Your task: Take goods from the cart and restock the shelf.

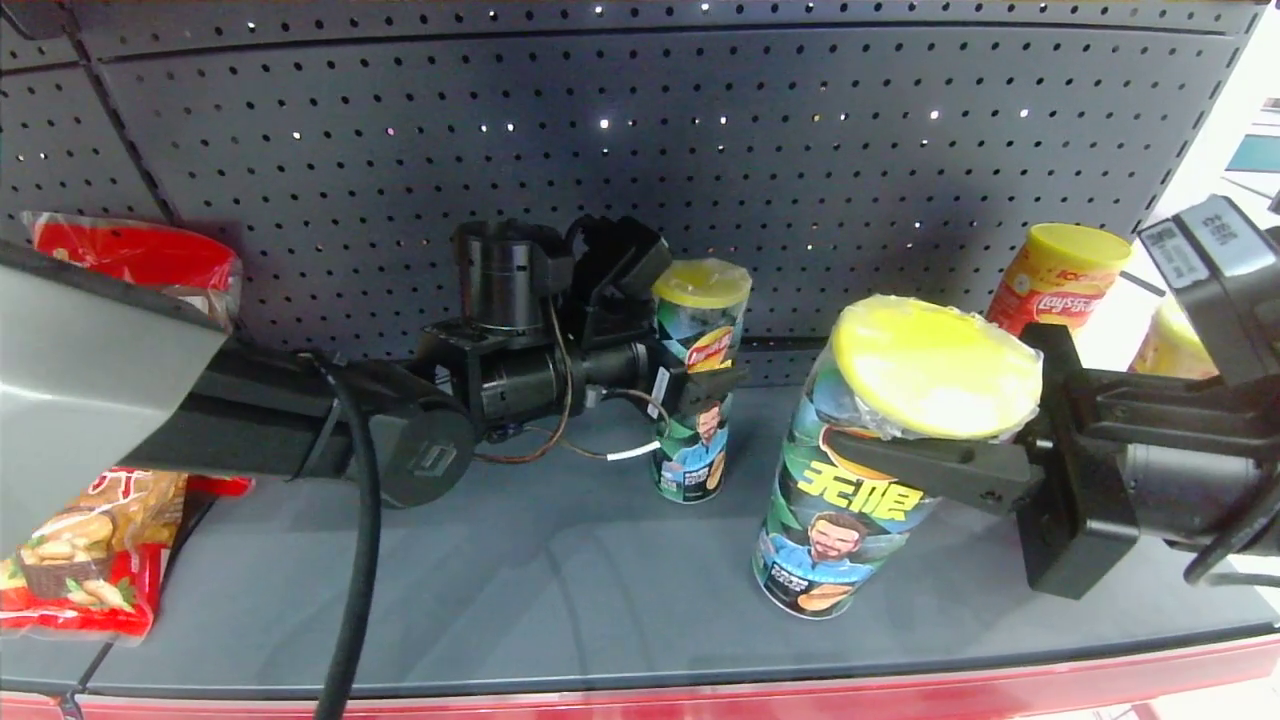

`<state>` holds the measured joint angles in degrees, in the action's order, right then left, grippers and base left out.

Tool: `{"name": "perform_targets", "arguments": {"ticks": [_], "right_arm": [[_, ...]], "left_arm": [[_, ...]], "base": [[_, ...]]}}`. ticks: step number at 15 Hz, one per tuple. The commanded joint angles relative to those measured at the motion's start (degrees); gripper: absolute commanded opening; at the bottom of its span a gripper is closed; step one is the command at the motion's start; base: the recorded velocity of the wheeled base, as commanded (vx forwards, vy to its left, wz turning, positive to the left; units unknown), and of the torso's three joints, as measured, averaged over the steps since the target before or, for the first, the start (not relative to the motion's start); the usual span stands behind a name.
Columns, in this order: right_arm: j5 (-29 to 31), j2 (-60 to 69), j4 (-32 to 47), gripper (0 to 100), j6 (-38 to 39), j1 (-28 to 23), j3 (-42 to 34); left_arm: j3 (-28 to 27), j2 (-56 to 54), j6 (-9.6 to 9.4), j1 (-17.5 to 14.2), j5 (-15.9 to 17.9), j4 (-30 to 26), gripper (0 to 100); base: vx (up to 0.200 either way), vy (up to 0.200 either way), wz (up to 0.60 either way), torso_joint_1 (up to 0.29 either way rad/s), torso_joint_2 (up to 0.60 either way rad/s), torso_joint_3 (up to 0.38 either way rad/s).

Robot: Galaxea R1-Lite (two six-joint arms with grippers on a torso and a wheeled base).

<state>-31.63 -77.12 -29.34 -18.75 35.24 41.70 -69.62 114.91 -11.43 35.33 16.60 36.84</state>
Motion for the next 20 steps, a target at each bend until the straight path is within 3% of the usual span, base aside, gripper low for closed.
{"name": "perform_targets", "arguments": {"ticks": [1, 5, 8, 12, 13, 17, 20], "right_arm": [[0.0, 0.3, 0.0, 0, 0.1, 0.0, -0.4], [0.0, -0.4, 0.0, 0, 0.3, -0.1, -0.2], [0.2, -1.5, 0.0, 0, 0.5, -0.1, 0.2], [0.3, -3.8, -0.1, 0, 0.5, 0.0, 2.1], [0.3, -4.1, -0.1, 0, 0.5, 0.0, 2.3], [0.6, -4.2, 0.0, 0, 0.5, 0.2, 2.9], [0.6, -3.8, 0.0, 0, 0.5, 0.2, 3.0]], "left_arm": [[-0.5, 1.4, 0.01, 0.3, -0.3, 0.4, 0], [3.4, -3.6, 0.01, 0.8, 0.0, 1.0, 0], [11.6, -12.6, 0.01, 1.8, 0.4, 0.6, 0], [28.0, -27.5, 0.01, 5.4, 0.1, -1.2, 0], [29.6, -28.5, 0.01, 5.5, 0.0, -1.3, 0], [30.2, -27.4, 0.10, 5.6, -0.6, -1.8, 0], [24.7, -22.4, 0.10, 7.5, -0.6, -1.8, 0]], "base": [[0.000, 0.000, 0.00, 0.000, 0.00, 0.000], [0.000, 0.000, 0.00, 0.000, 0.00, 0.000], [0.000, 0.000, 0.00, 0.000, 0.00, 0.000], [0.000, 0.000, 0.00, 0.000, 0.00, 0.000], [0.000, 0.000, 0.00, 0.000, 0.00, 0.000], [0.000, 0.000, 0.00, 0.000, 0.00, 0.000], [0.000, 0.000, 0.00, 0.000, 0.00, 0.000]]}}
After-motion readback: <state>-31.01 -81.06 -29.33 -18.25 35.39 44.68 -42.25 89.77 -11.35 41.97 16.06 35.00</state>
